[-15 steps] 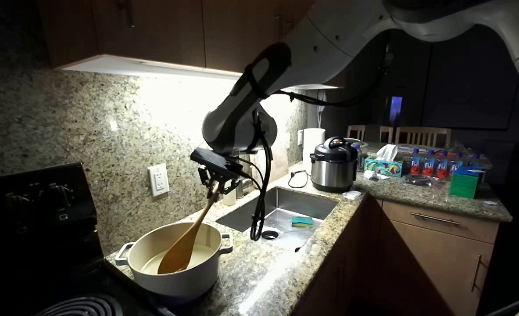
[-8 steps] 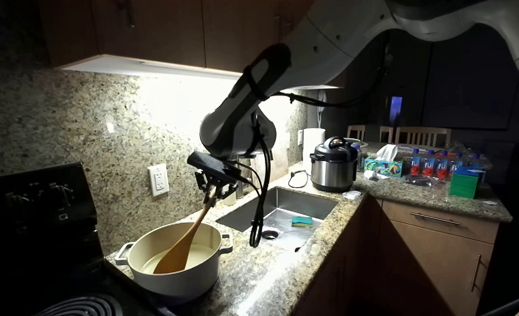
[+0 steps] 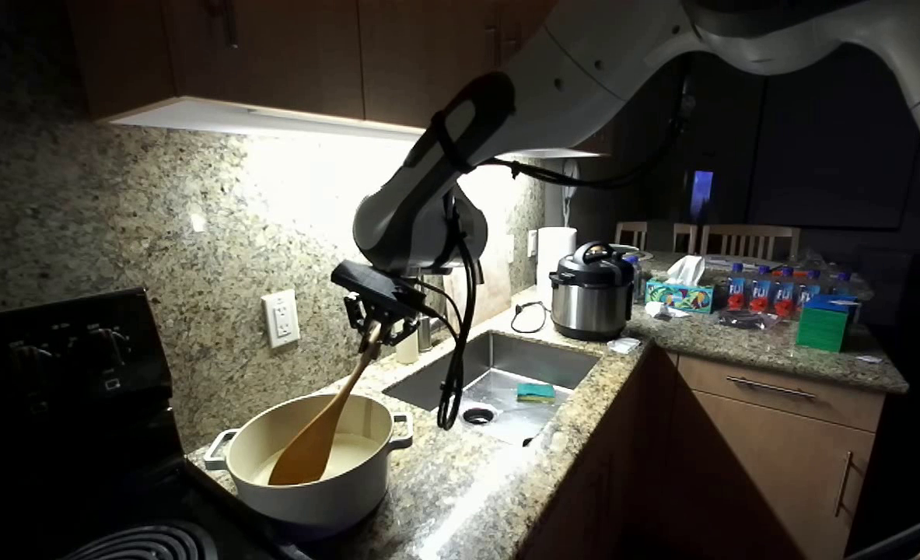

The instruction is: Hold the wooden spoon and stir in the pot on the countertop.

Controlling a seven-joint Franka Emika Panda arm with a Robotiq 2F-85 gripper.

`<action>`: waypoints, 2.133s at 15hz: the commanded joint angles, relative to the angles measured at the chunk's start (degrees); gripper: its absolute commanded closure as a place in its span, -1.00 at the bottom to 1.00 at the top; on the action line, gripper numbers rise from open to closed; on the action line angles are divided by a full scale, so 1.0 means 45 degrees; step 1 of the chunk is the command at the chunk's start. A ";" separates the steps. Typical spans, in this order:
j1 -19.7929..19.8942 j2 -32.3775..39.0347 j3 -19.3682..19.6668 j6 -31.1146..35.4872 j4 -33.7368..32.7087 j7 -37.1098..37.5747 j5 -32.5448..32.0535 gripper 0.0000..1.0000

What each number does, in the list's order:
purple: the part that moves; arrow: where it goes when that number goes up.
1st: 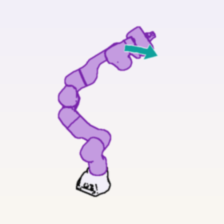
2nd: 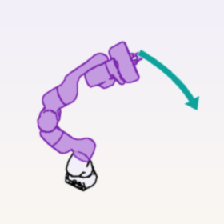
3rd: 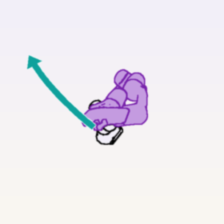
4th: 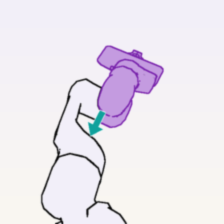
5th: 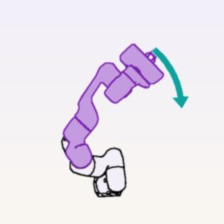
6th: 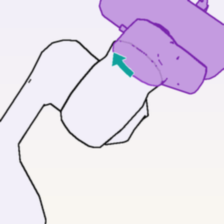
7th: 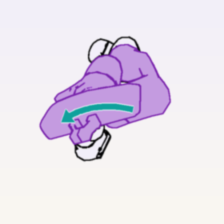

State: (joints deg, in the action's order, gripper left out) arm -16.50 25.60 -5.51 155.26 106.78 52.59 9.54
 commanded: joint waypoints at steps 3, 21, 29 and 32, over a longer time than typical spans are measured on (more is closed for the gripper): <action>0.0196 0.0502 0.0058 -0.1172 -0.1329 -0.0324 0.0079 0.88; 0.0107 -0.0219 0.0607 -0.0731 -0.0001 -0.0060 0.0028 0.88; 0.0364 0.0051 -0.0251 -0.1546 -0.0541 -0.1280 0.0335 0.88; 0.0264 0.0287 -0.0183 -0.2081 -0.1159 -0.1258 0.0190 0.88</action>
State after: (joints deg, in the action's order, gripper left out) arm -16.01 26.56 -5.74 148.73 103.72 49.35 9.50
